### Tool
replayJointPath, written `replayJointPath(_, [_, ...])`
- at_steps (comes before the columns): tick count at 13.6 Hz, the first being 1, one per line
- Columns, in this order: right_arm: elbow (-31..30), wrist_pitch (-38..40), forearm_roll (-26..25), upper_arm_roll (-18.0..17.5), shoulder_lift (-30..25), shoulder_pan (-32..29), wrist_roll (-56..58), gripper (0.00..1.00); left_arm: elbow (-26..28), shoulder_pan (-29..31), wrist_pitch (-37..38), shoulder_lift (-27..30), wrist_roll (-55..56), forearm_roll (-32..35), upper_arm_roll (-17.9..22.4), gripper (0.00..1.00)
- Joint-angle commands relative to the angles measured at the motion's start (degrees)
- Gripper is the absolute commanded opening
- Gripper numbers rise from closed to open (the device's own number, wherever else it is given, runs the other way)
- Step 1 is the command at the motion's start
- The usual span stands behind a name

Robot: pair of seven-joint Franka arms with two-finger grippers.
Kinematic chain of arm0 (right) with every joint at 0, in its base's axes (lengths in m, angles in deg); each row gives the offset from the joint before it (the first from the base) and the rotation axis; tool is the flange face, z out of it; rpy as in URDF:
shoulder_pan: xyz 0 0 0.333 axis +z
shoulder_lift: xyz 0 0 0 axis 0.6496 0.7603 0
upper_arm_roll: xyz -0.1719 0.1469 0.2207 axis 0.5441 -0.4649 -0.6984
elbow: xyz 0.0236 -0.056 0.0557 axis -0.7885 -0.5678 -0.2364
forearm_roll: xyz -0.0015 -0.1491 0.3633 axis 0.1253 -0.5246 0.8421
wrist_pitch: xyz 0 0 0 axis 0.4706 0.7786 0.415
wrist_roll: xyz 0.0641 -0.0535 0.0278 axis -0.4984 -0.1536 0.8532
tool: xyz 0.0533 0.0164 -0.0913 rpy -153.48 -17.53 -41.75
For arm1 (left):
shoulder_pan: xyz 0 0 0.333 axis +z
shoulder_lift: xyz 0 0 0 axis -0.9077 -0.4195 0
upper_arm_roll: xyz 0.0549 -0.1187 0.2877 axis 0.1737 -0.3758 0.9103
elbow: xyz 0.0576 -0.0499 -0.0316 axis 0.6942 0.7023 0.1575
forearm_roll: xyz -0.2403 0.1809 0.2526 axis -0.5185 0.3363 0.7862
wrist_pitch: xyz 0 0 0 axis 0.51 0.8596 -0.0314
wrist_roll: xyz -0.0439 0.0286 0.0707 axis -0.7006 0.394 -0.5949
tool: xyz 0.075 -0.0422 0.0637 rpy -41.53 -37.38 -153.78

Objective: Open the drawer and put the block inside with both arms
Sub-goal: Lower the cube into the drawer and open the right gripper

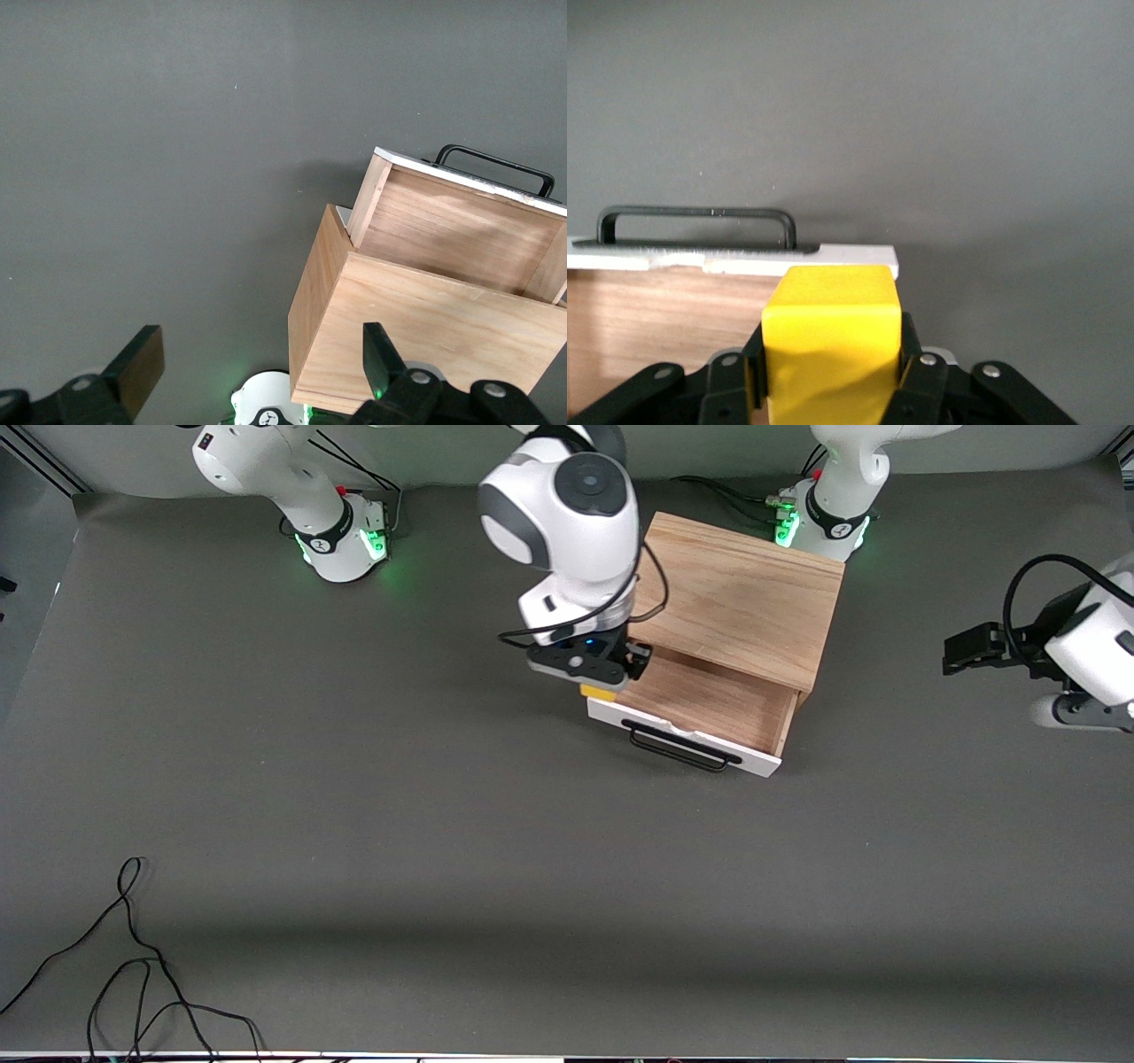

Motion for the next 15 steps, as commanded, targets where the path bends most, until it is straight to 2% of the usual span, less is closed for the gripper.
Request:
replayJointPath(1, [5.18, -0.57, 0.85, 0.64, 4.84, 1.21, -2.21, 0.29, 12.47, -3.69, -6.13, 9.26, -0.93, 0.33, 4.34, 1.0])
replayJointPath(3, [5.45, -3.37, 1.29, -1.71, 6.69, 1.13, -4.66, 0.29, 13.8, -9.47, -7.28, 10.24, -1.01, 0.33, 9.95, 1.0])
replayJointPath(4, [5.45, -4.43, 1.29, -2.25, 7.75, 1.13, -6.15, 0.29, 13.72, -9.77, -7.46, 10.07, -1.1, -0.28, 10.76, 1.0])
replayJointPath(15, [5.1, -5.93, 2.52, -3.84, 12.94, 0.34, -7.31, 0.3, 13.46, -9.68, -8.17, 8.92, -2.59, -1.51, 11.04, 1.0])
